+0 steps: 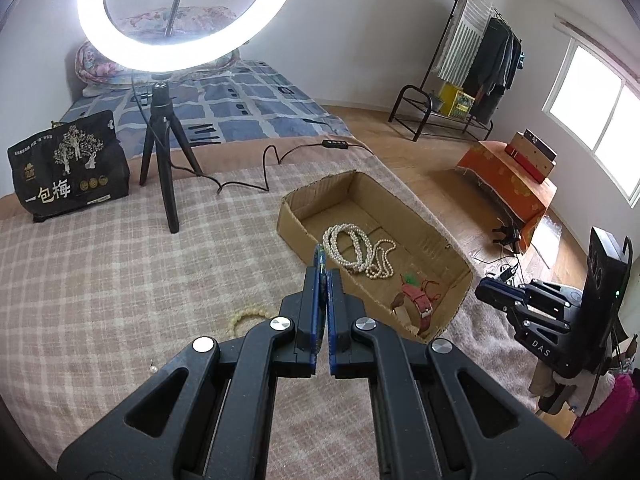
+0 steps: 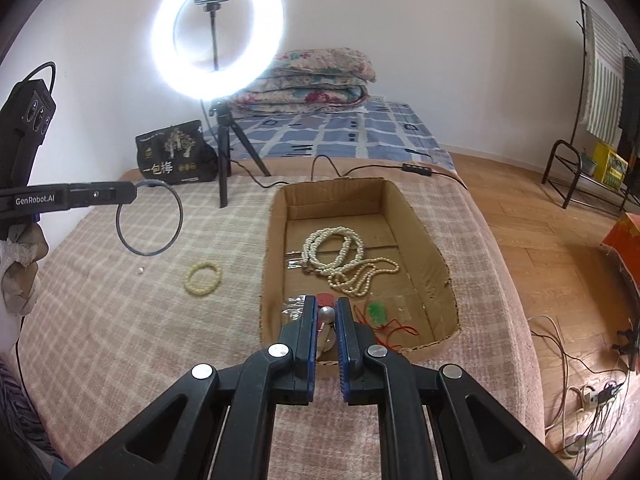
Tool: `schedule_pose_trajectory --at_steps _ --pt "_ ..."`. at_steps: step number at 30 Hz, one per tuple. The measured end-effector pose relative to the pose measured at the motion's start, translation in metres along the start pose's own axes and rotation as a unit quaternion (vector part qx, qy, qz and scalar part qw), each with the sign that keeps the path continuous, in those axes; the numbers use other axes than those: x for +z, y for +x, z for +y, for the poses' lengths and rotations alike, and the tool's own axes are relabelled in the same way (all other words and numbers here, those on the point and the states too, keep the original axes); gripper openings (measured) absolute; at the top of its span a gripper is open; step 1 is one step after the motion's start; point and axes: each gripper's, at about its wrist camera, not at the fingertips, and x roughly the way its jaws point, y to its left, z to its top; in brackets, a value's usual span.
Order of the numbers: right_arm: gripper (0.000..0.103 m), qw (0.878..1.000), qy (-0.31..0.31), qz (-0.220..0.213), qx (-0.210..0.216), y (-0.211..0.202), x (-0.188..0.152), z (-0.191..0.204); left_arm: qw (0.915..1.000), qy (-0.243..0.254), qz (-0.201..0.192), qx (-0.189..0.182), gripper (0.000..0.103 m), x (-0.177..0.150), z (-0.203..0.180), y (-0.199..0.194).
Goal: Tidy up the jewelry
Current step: 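Carry the bangle in the left tool into the box while the right tool carries the earring there, then open both tools to release the bangle and earring in the box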
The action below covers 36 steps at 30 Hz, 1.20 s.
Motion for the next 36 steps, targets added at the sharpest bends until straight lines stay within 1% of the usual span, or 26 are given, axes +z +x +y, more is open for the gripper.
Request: schedule_pose_trajectory --at_steps 9,16,21,27,32,36 --pt "0.007 1.000 0.017 0.008 -0.013 0.012 0.000 -0.013 0.9998 0.012 -0.009 -0.016 0.001 0.036 -0.026 0.040" --pt "0.007 1.000 0.016 0.018 -0.013 0.025 -0.001 -0.011 0.9993 0.022 -0.003 -0.030 0.001 0.058 -0.050 0.077" --pt "0.007 0.999 0.022 0.022 -0.013 0.032 -0.002 -0.014 0.9990 0.022 0.009 -0.039 0.001 0.064 -0.063 0.107" --pt "0.007 0.999 0.026 0.031 -0.008 0.039 -0.003 -0.014 0.9986 0.022 0.027 -0.039 0.001 0.065 -0.072 0.136" --pt "0.007 0.999 0.026 0.035 -0.002 0.043 -0.003 -0.012 0.9984 0.023 0.035 -0.037 0.001 0.066 -0.078 0.152" --pt "0.007 0.999 0.029 0.038 0.001 0.046 -0.002 -0.012 0.9981 0.030 0.035 -0.041 0.001 0.068 -0.084 0.156"
